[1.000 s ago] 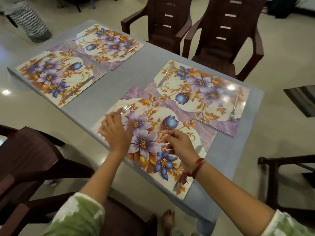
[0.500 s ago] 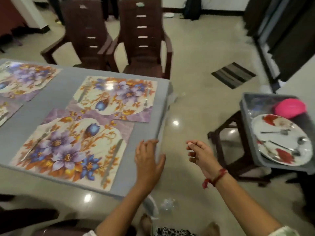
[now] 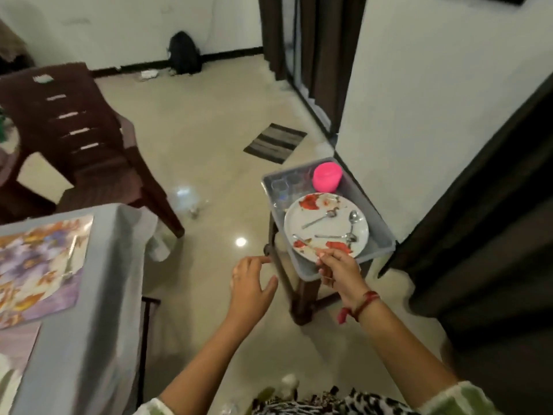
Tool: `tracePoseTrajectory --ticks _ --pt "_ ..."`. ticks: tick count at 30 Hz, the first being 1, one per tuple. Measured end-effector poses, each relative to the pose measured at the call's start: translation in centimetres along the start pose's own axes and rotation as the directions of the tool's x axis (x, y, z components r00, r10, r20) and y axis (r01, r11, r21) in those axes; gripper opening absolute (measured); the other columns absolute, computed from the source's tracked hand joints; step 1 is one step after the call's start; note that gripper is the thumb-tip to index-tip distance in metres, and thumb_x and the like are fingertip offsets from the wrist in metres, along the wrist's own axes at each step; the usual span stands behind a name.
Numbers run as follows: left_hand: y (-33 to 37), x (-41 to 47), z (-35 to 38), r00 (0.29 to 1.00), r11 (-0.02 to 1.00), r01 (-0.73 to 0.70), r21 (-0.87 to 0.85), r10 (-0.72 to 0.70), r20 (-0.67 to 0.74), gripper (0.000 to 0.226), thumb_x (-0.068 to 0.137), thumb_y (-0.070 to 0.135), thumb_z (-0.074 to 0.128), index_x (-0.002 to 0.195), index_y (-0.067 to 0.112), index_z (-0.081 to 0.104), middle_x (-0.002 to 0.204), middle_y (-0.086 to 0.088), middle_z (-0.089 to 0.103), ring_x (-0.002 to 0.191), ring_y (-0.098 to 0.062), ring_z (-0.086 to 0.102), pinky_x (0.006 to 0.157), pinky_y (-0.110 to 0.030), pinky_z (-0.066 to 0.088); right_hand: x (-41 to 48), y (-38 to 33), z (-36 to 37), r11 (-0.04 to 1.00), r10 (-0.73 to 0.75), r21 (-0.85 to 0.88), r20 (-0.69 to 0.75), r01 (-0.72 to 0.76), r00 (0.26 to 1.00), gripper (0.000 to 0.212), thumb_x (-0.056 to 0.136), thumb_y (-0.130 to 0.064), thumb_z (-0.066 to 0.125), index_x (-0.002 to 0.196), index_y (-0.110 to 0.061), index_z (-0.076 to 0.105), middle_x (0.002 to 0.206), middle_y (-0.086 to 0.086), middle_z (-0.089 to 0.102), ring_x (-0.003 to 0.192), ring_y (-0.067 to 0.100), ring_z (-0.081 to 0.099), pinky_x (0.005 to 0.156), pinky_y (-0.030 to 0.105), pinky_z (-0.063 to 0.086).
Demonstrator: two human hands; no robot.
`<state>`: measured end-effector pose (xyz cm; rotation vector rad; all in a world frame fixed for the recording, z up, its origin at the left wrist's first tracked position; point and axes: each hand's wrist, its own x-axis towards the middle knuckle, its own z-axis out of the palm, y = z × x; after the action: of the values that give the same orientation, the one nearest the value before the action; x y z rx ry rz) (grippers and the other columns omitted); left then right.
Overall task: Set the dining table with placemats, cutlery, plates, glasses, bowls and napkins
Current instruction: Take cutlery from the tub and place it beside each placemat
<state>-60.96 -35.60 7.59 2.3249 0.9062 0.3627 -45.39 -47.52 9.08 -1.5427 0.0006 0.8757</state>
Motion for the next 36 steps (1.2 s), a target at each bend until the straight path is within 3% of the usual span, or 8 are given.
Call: tracePoseTrajectory --ticks 5,14,17,20,25,29,31,36 --pt "1.8 2.4 2.0 0.995 0.999 -0.038 0.003 0.038 0.088 0.034 0.089 0.025 0.064 0.122 0.016 0.057 0.119 0.001 0.055 0.117 -0.019 0.044 0.096 -0.02 0.024 2.1 0.8 -2.8 0.997 0.058 0.057 -0.078 -0.054 0.995 0.01 0.095 -0.009 0.052 0.092 -0.009 0.062 0.067 0.003 0.056 0.054 0.012 0.046 0.047 0.022 0.037" --pt "2.0 10.1 4.6 0.974 0.999 -0.051 0.012 0.047 0.22 0.033 0.09 0.031 0.06 0.122 0.024 0.056 0.125 0.003 0.054 0.124 -0.019 0.04 0.103 -0.028 0.03 8.8 -0.4 -4.3 0.995 0.086 0.056 -0.181 -0.077 0.98 0.01 0.094 -0.008 0.053 0.092 -0.008 0.063 0.066 0.004 0.056 0.053 0.012 0.047 0.047 0.021 0.039" --pt "1.4 14.1 5.1 0.965 0.997 -0.071 0.029 0.061 0.256 0.035 0.09 0.033 0.061 0.123 0.023 0.056 0.127 0.001 0.054 0.126 -0.02 0.039 0.105 -0.031 0.03 12.4 -0.1 -3.7 0.992 0.103 -0.044 -0.214 -0.115 0.971 0.009 0.093 -0.007 0.054 0.093 -0.006 0.062 0.071 0.004 0.056 0.058 0.012 0.048 0.05 0.021 0.042" --pt "0.1 19.4 6.0 0.939 0.992 -0.115 0.044 0.094 0.329 0.035 0.089 0.034 0.062 0.122 0.023 0.057 0.127 0.001 0.054 0.126 -0.02 0.04 0.105 -0.029 0.029 16.6 1.0 -2.8 0.949 0.117 -0.259 -0.236 -0.179 0.965 0.006 0.089 -0.005 0.057 0.089 -0.006 0.063 0.082 0.005 0.059 0.067 0.012 0.052 0.056 0.021 0.046" --pt "-2.2 26.8 8.4 0.853 0.976 -0.206 0.069 0.145 0.502 0.036 0.09 0.032 0.061 0.124 0.021 0.055 0.127 -0.001 0.052 0.125 -0.02 0.04 0.103 -0.026 0.029 22.0 3.2 -1.4 0.776 0.113 -0.571 -0.291 -0.267 0.95 0.01 0.085 -0.004 0.06 0.092 -0.004 0.068 0.097 0.002 0.061 0.092 0.019 0.057 0.08 0.023 0.044" --pt "-3.8 30.8 11.2 0.748 0.943 -0.326 0.066 0.215 0.628 0.037 0.088 0.026 0.064 0.122 0.013 0.058 0.125 -0.008 0.053 0.124 -0.027 0.04 0.107 -0.033 0.031 25.4 4.2 -0.4 0.573 0.04 -0.802 -0.18 -0.17 0.983 0.013 0.089 -0.011 0.055 0.086 -0.018 0.065 0.091 0.002 0.062 0.094 0.022 0.059 0.086 0.029 0.047" --pt "-4.4 32.2 12.8 0.707 0.923 -0.378 0.068 0.24 0.666 0.038 0.087 0.024 0.066 0.121 0.011 0.058 0.124 -0.009 0.053 0.125 -0.03 0.04 0.109 -0.037 0.028 26.9 5.0 0.0 0.459 0.037 -0.88 -0.118 -0.122 0.992 0.017 0.092 -0.016 0.051 0.098 -0.014 0.066 0.1 0.004 0.063 0.098 0.022 0.059 0.088 0.029 0.047" --pt "-4.3 34.8 15.9 0.649 0.899 -0.43 0.085 0.243 0.721 0.037 0.092 0.027 0.058 0.127 0.016 0.053 0.131 -0.004 0.047 0.129 -0.023 0.033 0.106 -0.028 0.02 29.4 6.7 0.6 0.202 0.062 -0.977 0.087 0.073 0.994 0.027 0.097 -0.026 0.044 0.118 -0.015 0.057 0.113 0.007 0.055 0.105 0.026 0.053 0.087 0.036 0.046"
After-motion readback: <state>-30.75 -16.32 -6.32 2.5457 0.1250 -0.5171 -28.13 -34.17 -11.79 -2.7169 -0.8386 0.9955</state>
